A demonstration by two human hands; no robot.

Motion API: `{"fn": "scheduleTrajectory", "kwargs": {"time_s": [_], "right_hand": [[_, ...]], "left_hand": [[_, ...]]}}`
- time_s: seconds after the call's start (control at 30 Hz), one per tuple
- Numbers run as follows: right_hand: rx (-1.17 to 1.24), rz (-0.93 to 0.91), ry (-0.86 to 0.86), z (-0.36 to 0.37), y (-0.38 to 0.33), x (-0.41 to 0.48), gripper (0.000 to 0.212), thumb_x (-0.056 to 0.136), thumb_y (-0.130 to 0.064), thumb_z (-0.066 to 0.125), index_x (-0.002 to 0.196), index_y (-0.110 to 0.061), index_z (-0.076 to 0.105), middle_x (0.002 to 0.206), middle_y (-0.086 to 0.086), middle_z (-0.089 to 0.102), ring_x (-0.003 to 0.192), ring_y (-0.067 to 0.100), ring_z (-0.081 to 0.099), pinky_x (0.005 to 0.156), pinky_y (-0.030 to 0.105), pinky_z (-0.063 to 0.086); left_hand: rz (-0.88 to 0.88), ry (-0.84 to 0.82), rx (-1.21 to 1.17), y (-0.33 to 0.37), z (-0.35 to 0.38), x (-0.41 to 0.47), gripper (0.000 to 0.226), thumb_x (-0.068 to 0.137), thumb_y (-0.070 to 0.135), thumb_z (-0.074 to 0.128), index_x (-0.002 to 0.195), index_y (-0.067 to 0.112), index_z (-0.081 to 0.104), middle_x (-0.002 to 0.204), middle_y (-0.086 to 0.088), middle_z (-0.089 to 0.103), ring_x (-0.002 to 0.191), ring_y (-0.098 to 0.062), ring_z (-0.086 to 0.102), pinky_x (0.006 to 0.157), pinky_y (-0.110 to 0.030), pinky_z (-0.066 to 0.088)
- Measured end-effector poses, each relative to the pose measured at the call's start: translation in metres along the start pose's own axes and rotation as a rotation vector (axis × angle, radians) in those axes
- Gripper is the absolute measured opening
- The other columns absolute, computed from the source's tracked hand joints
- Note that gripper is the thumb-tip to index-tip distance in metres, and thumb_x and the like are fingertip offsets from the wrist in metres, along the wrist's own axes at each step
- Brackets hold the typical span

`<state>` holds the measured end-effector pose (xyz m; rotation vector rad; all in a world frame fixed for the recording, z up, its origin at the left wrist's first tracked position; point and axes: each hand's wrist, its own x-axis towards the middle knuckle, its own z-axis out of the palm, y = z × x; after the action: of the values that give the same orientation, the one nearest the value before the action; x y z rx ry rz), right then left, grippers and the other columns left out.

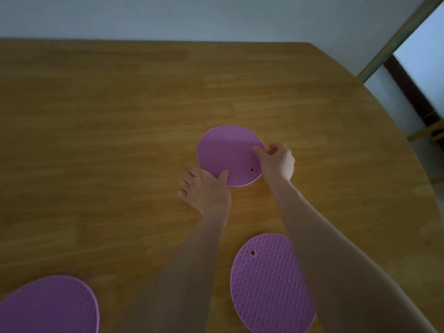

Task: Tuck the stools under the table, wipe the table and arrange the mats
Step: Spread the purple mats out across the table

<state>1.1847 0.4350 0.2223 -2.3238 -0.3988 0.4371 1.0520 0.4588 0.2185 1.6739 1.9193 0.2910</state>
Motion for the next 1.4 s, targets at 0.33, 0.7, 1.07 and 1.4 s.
{"fn": "scheduleTrajectory", "kwargs": {"time_s": [0.33, 0.7, 1.07, 1.4], "right_hand": [[0.045, 0.040, -0.004, -0.005, -0.001, 0.000, 0.019, 0.081, -0.035, 0.072, 0.090, -0.021, 0.062, 0.078, -0.012, 0.057, 0.094, 0.019, 0.061, 0.087, 0.036, 0.048], [0.158, 0.091, 0.104, -0.060, 0.029, 0.001, 0.018, 0.082, -0.033, 0.071, 0.083, -0.018, 0.061, 0.076, -0.010, 0.058, 0.078, 0.012, 0.056, 0.071, 0.025, 0.041], [0.201, 0.181, 0.174, -0.150, 0.089, 0.061, 0.019, 0.084, -0.033, 0.070, 0.088, -0.015, 0.066, 0.084, -0.004, 0.061, 0.081, 0.012, 0.055, 0.073, 0.025, 0.040], [0.156, 0.194, 0.195, -0.210, 0.139, 0.131, 0.018, 0.084, -0.033, 0.070, 0.087, -0.017, 0.062, 0.084, -0.005, 0.060, 0.079, 0.012, 0.054, 0.072, 0.025, 0.039]], "left_hand": [[-0.030, -0.049, -0.075, 0.002, -0.003, 0.009, 0.049, 0.079, 0.047, 0.069, 0.107, 0.011, 0.054, 0.113, -0.006, 0.059, 0.112, -0.027, 0.051, 0.094, -0.040, 0.028], [0.052, -0.114, -0.310, 0.029, -0.005, -0.026, 0.030, 0.078, 0.038, 0.074, 0.082, 0.019, 0.052, 0.079, 0.009, 0.055, 0.089, -0.022, 0.060, 0.093, -0.042, 0.041], [0.075, -0.195, -0.354, 0.104, 0.067, -0.089, 0.029, 0.077, 0.038, 0.075, 0.082, 0.020, 0.052, 0.076, 0.010, 0.054, 0.090, -0.023, 0.062, 0.092, -0.041, 0.041], [0.174, -0.168, -0.290, 0.173, 0.136, -0.125, 0.030, 0.078, 0.038, 0.073, 0.082, 0.022, 0.048, 0.094, 0.001, 0.066, 0.097, -0.024, 0.059, 0.089, -0.037, 0.036]]}}
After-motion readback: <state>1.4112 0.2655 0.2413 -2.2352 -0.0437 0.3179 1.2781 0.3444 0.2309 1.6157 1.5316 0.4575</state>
